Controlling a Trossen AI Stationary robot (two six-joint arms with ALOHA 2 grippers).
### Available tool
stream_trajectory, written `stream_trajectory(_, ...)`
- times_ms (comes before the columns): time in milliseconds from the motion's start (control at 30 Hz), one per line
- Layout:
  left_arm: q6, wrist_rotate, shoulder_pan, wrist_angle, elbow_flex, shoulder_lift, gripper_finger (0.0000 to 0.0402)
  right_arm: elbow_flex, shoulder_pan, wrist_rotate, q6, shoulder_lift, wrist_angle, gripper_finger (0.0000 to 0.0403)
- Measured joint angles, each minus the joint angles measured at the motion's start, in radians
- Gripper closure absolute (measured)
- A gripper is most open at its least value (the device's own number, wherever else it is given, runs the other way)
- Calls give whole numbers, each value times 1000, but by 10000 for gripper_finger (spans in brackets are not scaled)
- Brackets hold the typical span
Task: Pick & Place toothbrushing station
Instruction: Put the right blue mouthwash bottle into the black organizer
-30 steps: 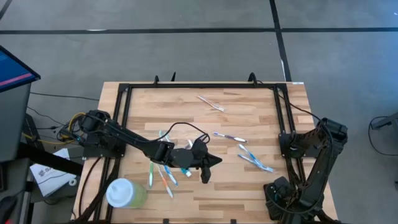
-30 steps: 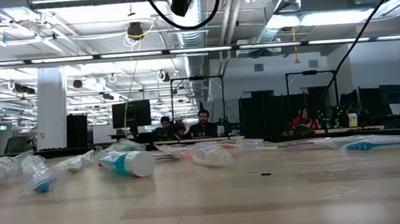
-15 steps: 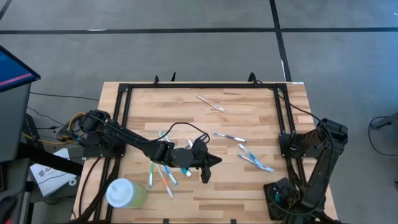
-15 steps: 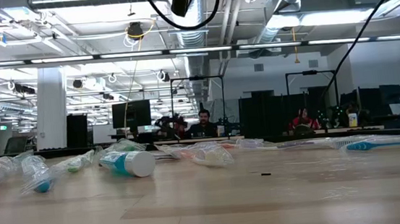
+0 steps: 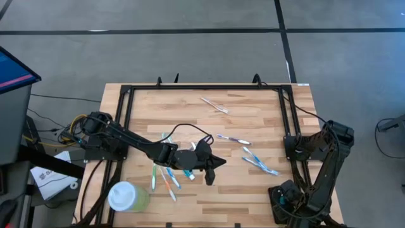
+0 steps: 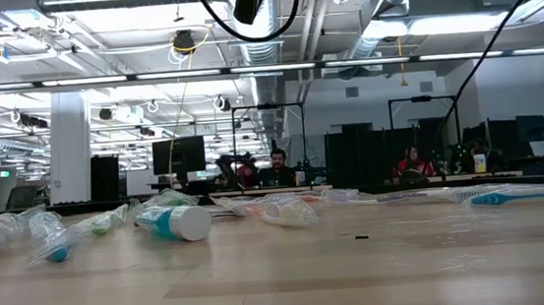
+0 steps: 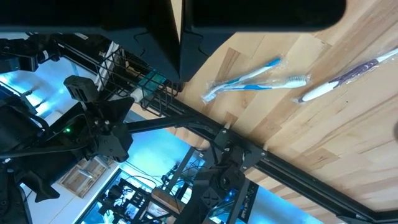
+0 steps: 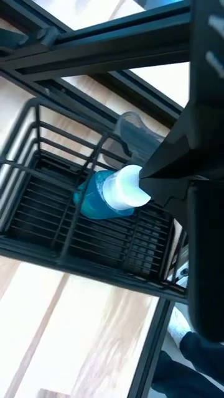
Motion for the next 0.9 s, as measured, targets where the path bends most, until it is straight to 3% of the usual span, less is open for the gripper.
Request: stream_trajectory(900, 0, 0, 9, 0, 0, 0, 401, 18, 4, 15, 1, 1, -25, 403)
